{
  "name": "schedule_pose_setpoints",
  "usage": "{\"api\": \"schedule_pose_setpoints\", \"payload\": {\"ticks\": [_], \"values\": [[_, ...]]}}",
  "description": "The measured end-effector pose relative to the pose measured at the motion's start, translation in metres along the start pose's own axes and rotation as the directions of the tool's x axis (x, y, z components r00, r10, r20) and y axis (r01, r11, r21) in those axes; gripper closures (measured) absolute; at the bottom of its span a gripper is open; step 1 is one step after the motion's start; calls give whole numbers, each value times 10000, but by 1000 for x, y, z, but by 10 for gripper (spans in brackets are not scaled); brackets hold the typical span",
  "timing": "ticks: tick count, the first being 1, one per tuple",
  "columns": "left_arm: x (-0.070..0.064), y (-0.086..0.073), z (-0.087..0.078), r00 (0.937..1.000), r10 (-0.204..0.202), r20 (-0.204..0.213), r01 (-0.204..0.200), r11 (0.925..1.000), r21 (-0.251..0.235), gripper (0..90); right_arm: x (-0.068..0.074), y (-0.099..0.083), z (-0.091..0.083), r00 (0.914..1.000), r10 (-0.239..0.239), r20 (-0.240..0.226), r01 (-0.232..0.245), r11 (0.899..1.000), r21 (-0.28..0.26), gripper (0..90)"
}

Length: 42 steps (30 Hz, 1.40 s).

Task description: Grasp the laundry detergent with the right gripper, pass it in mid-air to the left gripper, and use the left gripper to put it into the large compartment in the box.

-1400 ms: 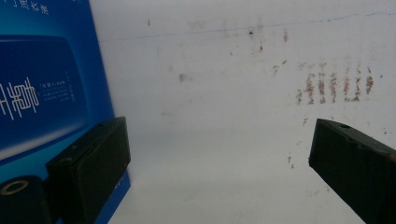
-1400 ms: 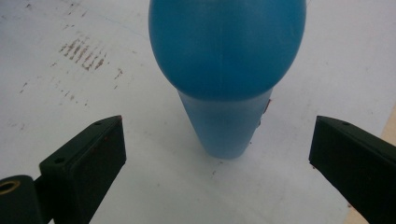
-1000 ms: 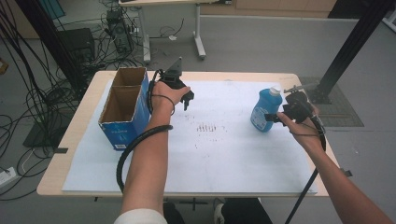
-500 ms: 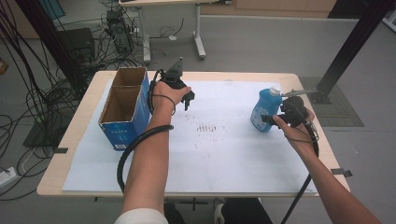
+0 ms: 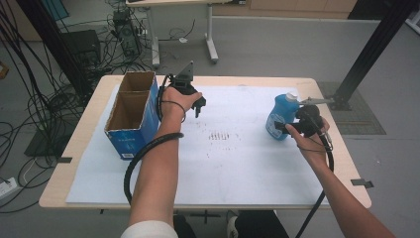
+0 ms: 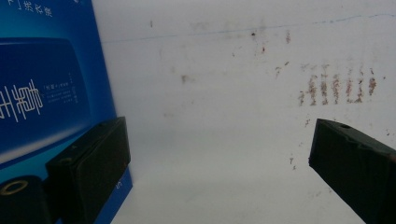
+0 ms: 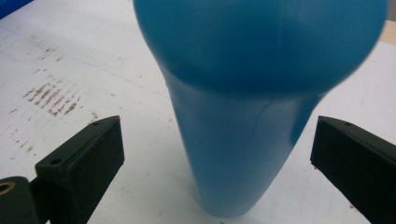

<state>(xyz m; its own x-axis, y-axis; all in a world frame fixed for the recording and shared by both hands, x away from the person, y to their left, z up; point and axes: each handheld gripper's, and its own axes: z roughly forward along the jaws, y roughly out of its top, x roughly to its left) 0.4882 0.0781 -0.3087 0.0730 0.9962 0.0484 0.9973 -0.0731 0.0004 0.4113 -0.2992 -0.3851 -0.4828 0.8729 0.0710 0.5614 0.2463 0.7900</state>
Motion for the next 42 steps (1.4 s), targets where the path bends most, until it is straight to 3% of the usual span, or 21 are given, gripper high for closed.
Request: {"api": "schedule_pose_setpoints", "payload": {"ticks": [18, 42], "values": [[-3, 1, -1, 10000, 41, 21, -41, 10000, -30, 57, 2, -8, 8, 9997, -88, 220, 105, 9970, -772, 20], [-2, 2, -3, 10000, 9, 43, -9, 10000, -59, 57, 2, -6, 11, 9994, -284, 176, 302, 9931, -1134, 17]]}}
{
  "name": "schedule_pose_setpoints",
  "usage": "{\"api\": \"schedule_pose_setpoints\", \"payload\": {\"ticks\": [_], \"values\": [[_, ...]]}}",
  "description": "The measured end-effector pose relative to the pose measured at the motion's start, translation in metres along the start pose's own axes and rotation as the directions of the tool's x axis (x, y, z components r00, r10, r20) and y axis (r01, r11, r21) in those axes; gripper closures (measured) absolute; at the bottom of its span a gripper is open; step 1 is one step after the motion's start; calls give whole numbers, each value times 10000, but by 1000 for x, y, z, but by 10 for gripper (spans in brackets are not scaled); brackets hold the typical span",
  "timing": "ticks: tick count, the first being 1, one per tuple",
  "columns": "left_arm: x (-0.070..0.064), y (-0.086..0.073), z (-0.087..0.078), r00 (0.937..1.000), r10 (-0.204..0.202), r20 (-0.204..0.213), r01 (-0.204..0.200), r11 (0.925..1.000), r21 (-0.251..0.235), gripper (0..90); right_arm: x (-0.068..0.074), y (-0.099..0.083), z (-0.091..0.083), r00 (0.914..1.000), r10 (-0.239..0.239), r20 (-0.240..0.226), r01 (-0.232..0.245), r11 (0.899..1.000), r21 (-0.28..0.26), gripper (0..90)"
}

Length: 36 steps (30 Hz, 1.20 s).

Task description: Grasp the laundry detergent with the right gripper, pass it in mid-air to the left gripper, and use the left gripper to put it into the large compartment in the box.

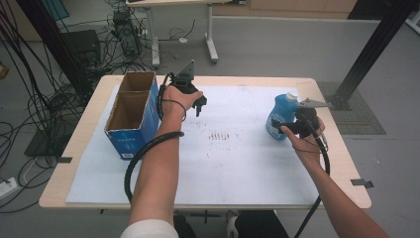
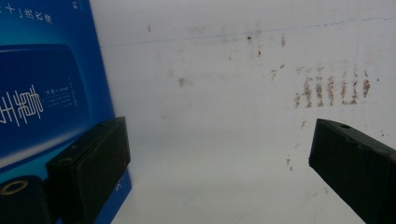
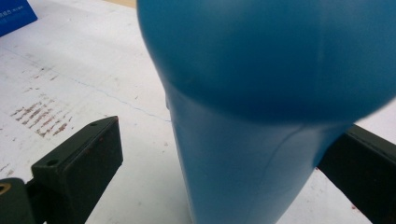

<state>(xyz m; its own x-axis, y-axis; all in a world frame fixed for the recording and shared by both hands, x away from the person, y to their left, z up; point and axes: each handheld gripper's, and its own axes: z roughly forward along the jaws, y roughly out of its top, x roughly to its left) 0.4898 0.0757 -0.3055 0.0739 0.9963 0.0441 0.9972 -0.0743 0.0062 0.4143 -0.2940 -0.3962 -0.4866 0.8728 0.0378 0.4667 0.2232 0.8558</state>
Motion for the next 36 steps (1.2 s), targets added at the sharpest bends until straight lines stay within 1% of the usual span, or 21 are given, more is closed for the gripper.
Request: {"api": "schedule_pose_setpoints", "payload": {"ticks": [7, 11, 15, 36], "values": [[1, 0, -1, 10000, 29, -23, -29, 10000, -19, 57, -1, 0, 1, 10000, 47, -22, -47, 10000, -82, 16], [0, 0, 0, 10000, -17, -8, 17, 10000, -18, 57, -1, 1, 1, 10000, -23, -90, 22, 9999, -152, 16], [1, 0, -1, 10000, 39, -22, -39, 10000, -6, 57, 0, 1, 2, 9999, -67, -119, 65, 9998, -171, 16], [0, 1, -2, 10000, 56, -66, -56, 10000, -21, 57, 0, 1, 2, 9997, -145, -198, 139, 9994, -321, 17]]}}
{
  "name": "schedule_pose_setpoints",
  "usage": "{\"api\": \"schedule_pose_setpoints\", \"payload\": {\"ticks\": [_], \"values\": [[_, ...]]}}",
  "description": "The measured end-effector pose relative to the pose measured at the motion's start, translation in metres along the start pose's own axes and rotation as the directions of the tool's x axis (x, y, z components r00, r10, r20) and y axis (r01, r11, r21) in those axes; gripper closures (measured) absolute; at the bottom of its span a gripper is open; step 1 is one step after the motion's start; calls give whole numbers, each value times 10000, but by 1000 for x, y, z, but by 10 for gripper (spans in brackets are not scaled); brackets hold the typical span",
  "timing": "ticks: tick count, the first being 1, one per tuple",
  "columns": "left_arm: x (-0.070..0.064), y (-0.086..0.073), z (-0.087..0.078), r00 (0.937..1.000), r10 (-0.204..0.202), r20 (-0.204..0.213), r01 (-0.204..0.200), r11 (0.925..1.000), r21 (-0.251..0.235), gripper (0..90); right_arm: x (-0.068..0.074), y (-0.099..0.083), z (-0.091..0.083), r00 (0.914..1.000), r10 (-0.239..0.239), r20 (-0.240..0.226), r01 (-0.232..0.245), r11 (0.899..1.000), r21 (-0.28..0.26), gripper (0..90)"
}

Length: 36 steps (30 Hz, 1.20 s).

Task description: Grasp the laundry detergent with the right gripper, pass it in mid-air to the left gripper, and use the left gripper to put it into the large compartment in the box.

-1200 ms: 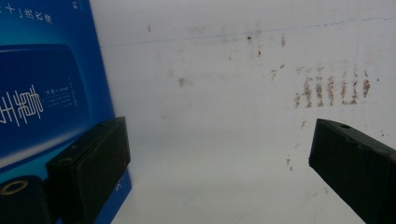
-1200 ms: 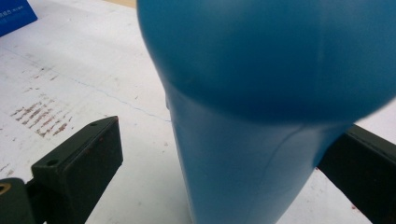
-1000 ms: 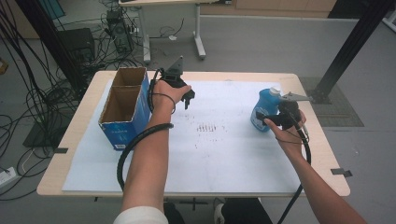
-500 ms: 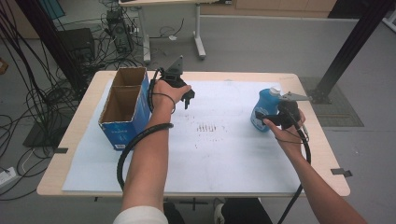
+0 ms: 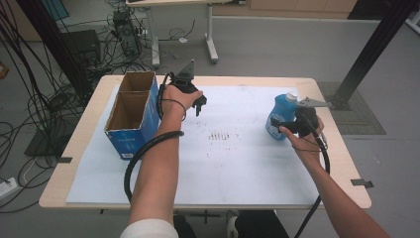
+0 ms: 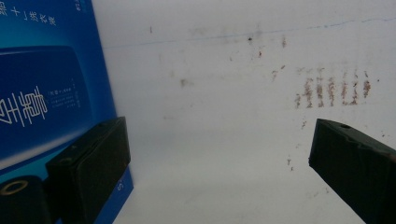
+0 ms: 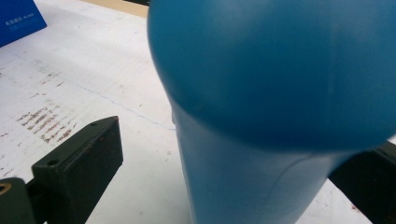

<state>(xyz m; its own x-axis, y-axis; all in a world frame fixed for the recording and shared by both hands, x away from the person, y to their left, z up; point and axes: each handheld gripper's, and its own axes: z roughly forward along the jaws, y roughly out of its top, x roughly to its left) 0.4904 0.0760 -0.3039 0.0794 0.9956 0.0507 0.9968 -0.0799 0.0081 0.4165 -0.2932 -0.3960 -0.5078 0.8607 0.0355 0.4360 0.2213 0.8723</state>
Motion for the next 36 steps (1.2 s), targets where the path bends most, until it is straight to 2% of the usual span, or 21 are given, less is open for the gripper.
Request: {"api": "schedule_pose_setpoints", "payload": {"ticks": [36], "values": [[1, 0, -1, 10000, -25, -6, 25, 10000, -25, 57, 2, 1, 0, 10000, -99, -5, 99, 9998, -159, 30]]}}
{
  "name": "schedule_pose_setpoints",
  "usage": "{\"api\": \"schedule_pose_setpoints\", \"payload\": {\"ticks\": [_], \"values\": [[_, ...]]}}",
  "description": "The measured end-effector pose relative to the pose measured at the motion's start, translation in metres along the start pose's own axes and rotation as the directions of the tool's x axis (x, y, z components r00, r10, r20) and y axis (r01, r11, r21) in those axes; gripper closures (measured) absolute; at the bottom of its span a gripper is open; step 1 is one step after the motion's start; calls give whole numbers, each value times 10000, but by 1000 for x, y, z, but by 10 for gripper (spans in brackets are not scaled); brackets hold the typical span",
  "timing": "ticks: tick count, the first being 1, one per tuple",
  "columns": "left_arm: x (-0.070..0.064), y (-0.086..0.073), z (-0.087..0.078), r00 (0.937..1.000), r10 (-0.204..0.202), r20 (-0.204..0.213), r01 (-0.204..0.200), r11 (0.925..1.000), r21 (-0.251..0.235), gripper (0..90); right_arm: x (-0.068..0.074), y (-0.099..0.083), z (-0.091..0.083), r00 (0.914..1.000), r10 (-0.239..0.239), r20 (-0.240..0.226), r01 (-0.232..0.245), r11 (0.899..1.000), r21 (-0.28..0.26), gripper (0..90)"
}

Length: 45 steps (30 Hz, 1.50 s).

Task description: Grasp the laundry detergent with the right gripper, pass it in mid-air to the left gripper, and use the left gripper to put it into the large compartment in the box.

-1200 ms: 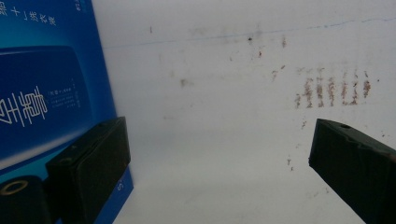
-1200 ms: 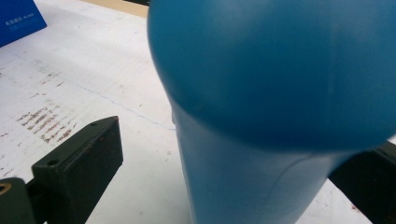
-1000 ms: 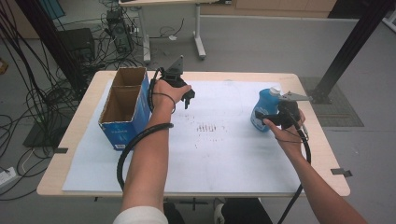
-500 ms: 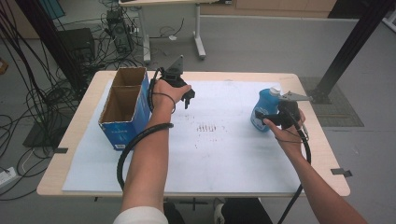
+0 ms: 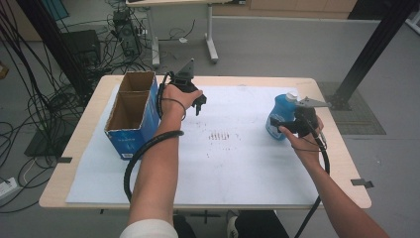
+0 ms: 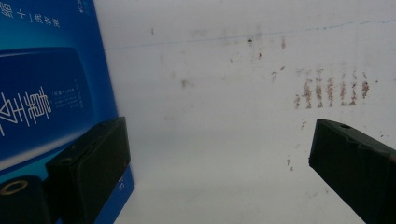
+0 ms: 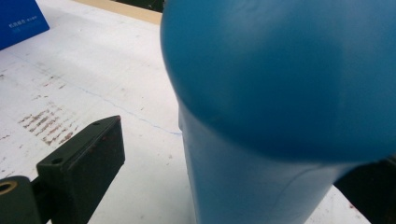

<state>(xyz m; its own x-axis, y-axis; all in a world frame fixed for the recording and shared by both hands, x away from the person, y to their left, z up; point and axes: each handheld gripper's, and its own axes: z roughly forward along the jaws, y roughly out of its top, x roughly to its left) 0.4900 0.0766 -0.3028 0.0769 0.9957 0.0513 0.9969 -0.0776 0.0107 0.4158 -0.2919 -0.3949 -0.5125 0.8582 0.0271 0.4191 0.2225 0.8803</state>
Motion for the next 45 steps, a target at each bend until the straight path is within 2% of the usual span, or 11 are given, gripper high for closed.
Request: {"api": "schedule_pose_setpoints", "payload": {"ticks": [34, 45], "values": [[-2, 0, -1, 9999, 102, 31, -102, 9999, -9, 57, -1, -2, 0, 10000, 16, 40, -16, 10000, 59, 57], [-4, 1, -1, 9999, 126, 26, -125, 9999, -25, 57, -2, -8, 2, 10000, 80, 4, -80, 9999, 88, 61]]}}
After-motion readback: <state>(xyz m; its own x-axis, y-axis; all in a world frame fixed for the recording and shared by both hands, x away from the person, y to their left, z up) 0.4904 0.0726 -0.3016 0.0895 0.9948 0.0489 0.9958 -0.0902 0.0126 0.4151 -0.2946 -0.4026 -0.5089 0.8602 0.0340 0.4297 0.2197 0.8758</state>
